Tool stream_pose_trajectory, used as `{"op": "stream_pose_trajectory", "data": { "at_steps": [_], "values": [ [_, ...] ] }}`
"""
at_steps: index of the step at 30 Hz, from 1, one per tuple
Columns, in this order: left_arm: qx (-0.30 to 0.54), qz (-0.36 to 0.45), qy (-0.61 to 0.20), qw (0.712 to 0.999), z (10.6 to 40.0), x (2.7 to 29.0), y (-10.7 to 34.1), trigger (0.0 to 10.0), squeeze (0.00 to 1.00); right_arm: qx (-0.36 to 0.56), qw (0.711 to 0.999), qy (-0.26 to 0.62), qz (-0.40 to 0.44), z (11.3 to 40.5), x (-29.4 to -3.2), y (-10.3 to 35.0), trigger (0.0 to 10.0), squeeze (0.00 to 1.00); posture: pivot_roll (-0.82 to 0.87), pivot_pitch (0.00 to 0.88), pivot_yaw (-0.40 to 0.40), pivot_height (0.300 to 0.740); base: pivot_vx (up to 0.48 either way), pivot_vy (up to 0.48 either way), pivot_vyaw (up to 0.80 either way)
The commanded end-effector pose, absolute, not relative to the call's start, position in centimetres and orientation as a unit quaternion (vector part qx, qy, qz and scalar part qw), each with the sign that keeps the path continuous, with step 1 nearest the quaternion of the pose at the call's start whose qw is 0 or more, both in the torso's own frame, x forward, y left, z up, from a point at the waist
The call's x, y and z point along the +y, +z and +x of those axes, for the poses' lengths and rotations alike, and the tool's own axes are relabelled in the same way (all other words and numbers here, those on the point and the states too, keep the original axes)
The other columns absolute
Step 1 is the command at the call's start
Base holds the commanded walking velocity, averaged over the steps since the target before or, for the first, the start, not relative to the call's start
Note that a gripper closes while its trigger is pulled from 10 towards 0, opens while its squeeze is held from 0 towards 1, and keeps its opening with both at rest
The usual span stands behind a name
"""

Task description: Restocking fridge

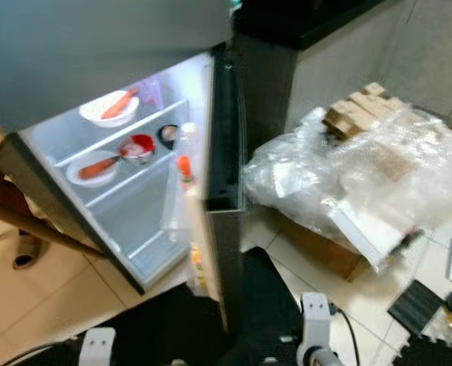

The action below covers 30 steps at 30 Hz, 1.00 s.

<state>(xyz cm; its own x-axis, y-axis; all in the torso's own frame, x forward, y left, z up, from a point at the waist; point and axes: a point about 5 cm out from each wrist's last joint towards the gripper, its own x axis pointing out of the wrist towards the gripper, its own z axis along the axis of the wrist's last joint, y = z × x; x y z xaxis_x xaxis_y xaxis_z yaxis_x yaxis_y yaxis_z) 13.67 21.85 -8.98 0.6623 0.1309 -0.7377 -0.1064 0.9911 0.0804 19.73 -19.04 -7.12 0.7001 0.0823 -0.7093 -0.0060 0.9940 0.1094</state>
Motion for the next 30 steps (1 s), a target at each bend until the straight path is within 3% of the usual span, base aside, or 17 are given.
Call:
{"op": "stream_pose_trajectory", "data": {
  "at_steps": [1, 13, 21, 30],
  "values": [
    [0.423, 0.021, 0.082, 0.902, 12.5, 23.1, -9.2, 10.0, 0.0, 0.394, 0.917, 0.031, 0.051, 19.3, -18.5, -7.4, 10.0, 0.0, -0.09, 0.13, 0.005, 0.731, 0.0, 0.0, 0.0],
    [0.4, 0.035, 0.066, 0.914, 12.5, 23.9, -8.7, 10.0, 0.0, 0.343, 0.934, 0.094, 0.026, 22.8, -17.6, -5.3, 10.0, 0.0, -0.09, 0.139, -0.001, 0.731, 0.0, 0.0, 0.0],
    [0.402, 0.032, 0.086, 0.911, 11.4, 25.2, -8.6, 10.0, 0.0, 0.352, 0.931, 0.092, 0.02, 22.6, -17.8, -5.5, 10.0, 0.0, -0.08, 0.139, -0.003, 0.731, 0.0, 0.0, 0.0],
    [0.401, 0.027, 0.081, 0.912, 10.7, 24.7, -8.8, 10.0, 0.0, 0.368, 0.924, 0.1, 0.013, 21.5, -17.4, -6.2, 10.0, 0.0, -0.08, 0.141, 0.0, 0.731, 0.0, 0.0, 0.0]
  ]
}}
